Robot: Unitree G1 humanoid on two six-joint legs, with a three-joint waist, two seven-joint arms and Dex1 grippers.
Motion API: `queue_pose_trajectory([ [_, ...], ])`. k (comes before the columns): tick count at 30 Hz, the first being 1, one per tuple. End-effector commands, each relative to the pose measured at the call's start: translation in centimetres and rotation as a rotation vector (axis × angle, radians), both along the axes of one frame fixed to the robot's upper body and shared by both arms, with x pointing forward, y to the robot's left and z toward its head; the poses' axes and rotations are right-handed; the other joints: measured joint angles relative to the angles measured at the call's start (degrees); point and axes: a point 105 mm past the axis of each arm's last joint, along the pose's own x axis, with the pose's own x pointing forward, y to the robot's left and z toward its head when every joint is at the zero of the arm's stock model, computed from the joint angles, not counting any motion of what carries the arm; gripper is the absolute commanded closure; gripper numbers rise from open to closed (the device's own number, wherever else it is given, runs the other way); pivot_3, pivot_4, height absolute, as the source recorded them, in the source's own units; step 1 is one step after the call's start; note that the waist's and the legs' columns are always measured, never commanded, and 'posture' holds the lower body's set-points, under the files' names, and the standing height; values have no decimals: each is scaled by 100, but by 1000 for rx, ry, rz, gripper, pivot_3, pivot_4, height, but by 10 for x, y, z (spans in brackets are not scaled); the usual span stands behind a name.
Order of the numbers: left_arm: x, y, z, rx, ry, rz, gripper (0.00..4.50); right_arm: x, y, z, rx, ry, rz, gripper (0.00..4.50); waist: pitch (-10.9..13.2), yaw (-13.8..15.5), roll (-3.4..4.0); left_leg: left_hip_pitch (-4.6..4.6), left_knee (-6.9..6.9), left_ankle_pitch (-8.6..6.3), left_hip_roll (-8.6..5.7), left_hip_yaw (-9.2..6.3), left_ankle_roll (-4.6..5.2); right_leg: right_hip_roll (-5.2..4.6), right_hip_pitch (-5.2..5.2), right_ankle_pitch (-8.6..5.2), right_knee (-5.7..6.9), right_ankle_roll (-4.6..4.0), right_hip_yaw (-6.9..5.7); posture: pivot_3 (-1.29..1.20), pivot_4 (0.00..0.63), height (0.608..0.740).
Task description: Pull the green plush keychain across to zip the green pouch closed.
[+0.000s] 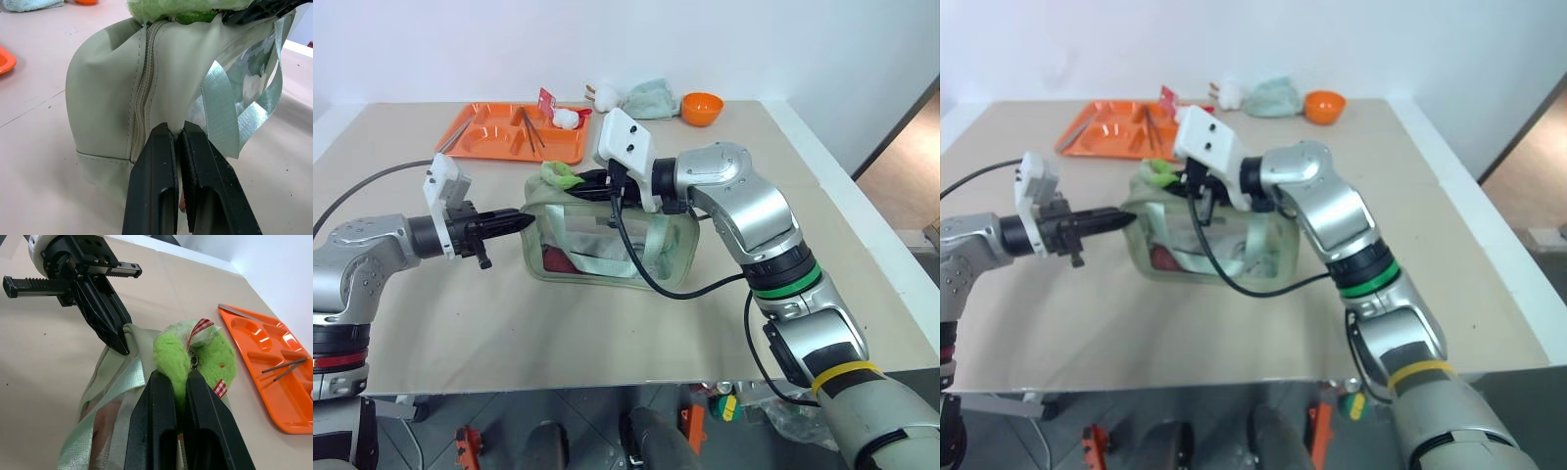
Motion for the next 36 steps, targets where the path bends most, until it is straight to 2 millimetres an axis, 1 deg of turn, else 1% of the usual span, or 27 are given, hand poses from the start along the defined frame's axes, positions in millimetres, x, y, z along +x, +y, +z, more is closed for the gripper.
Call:
queue_pose_trajectory([
  [1, -2, -2, 9, 0, -39, -14, 4500, -7, -9, 37, 119, 25, 25, 4456, 0, 0, 0, 0, 0, 0, 0, -1, 0, 0, 0, 0, 0, 0, 0, 0, 150, 740],
  [3, -1, -2, 8, 0, -39, -12, 4500, -16, -10, 48, 190, 97, 75, 4456, 0, 1, 0, -1, 0, 0, 0, -1, 0, 0, 0, 0, 0, 0, -1, 0, 150, 740],
  [5, -1, -2, 8, -1, -39, -12, 4500, -18, -13, 54, 229, 142, 94, 4456, 0, 2, 1, -3, 0, 0, 0, -2, 0, -2, 0, 0, -1, 0, -1, 0, 150, 740],
  [11, -1, -2, 7, -2, -41, -15, 4500, -17, -20, 58, 273, 222, 99, 4456, 1, -7, 2, -2, -4, 0, 2, 0, 0, 1, -2, 0, -2, 0, -2, 0, 150, 740],
  [19, 0, -3, 7, -1, -42, -17, 4500, -14, -20, 48, 225, 192, 71, 4456, 1, -7, 2, 0, -6, -1, 3, -1, 1, 5, -2, -1, -1, -4, 0, 0, 150, 740],
  [24, 0, -4, 6, 0, -43, -19, 4500, -7, -26, 42, 182, 148, 26, 4456, 1, -7, 2, -1, -6, -1, 2, 1, 1, 2, -2, -2, -2, -3, 0, 0, 150, 740],
  [26, 0, -5, 6, -2, -42, -24, 4500, -4, -35, 37, 153, 121, -4, 4456, 1, -5, 2, -1, -6, -1, 2, 0, 1, 2, -2, -2, -2, -2, -1, 0, 150, 740],
  [30, -1, -6, 5, -4, -39, -28, 4500, 2, -56, 37, 122, 80, -53, 4456, 1, -3, 2, -2, -6, -1, -1, 1, 1, 1, -2, -2, -4, -1, -1, 0, 150, 740],
  [34, -1, -6, 5, -5, -34, -29, 4500, 11, -98, 44, 80, 29, -160, 4456, 1, 0, 2, -2, -6, -1, -2, 1, 1, 0, -2, -3, -5, 0, -1, 0, 150, 740],
  [36, 0, -6, 4, -6, -32, -31, 4500, 14, -116, 48, 59, 4, -213, 4456, 1, 2, 2, -2, -7, -1, -3, 1, 1, -1, -2, -4, -6, 2, -2, 0, 150, 740],
])
